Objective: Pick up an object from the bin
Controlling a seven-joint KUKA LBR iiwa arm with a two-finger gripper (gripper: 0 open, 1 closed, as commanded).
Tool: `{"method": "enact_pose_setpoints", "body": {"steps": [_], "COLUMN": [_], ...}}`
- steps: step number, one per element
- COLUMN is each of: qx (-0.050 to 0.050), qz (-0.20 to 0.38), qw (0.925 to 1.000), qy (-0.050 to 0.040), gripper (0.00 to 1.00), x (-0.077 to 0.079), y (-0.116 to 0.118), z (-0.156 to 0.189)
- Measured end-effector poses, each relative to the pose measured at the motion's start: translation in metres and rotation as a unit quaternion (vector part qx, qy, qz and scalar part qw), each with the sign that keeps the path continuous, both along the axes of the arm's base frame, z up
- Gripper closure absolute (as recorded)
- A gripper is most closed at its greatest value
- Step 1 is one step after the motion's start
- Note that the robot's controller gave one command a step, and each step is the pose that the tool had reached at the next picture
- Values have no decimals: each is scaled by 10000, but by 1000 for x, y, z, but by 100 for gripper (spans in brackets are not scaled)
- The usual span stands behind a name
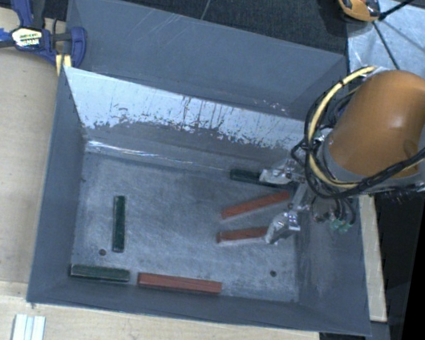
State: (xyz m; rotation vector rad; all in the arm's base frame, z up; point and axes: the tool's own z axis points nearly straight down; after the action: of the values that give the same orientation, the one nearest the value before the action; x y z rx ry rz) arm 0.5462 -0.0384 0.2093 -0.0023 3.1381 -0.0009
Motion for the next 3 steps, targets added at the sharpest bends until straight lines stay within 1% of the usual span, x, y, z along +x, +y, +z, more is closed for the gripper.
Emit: {"method": "enact_pose_setpoints", "body": {"steps": [1,2,3], "qx": [0,-4,-3], "qz": [1,-1,153], "qw": [10000,10000,9998], "qy": [0,-38,-131], "gripper": [0,0,100], "x": [0,15,17], "y": [0,5,-16], "z": [0,-48,-131]}}
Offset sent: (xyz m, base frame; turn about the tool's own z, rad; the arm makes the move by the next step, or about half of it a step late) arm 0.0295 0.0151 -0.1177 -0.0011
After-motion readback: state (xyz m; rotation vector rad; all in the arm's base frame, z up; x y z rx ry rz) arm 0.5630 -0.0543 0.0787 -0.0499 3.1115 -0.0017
